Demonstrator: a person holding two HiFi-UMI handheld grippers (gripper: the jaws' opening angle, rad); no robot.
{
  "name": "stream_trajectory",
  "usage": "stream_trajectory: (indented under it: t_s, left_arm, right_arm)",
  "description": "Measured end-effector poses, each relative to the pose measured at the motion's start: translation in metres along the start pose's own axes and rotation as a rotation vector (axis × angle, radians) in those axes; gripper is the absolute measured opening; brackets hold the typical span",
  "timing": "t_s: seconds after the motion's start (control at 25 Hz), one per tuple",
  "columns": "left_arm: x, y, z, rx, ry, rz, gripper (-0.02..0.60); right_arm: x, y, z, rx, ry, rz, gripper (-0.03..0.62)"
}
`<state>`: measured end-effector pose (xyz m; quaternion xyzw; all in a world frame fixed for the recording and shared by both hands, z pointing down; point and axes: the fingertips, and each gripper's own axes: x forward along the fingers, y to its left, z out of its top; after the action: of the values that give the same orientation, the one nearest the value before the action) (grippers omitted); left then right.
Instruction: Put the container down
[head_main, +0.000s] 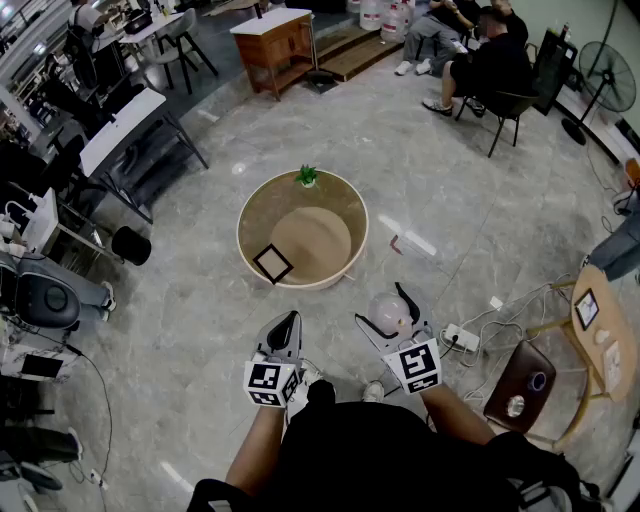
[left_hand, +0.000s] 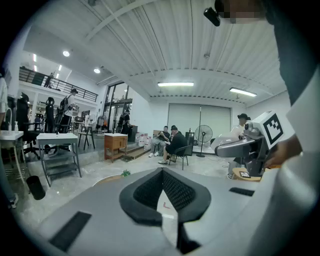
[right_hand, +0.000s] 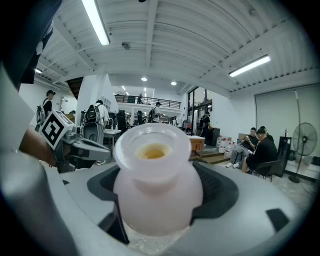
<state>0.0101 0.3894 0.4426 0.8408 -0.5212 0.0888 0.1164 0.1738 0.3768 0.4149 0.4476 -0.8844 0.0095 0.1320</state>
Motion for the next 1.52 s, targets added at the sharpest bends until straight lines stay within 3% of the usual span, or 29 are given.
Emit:
stream_trajectory:
  t_s: [0.76,1.52]
  left_arm:
    - [-0.003,0.031,0.002,-0.013,-0.002,0.016,-0.008]
    - [0.019,0.159,0.015,-0.008,0.015,-0.035,-0.008]
  right_arm:
    - [0.027,0.015,0.026,0.033,-0.063,0.016,0.410]
    - [0.148,0.056,0.043,-0.020,0.025,-0.039,0.411]
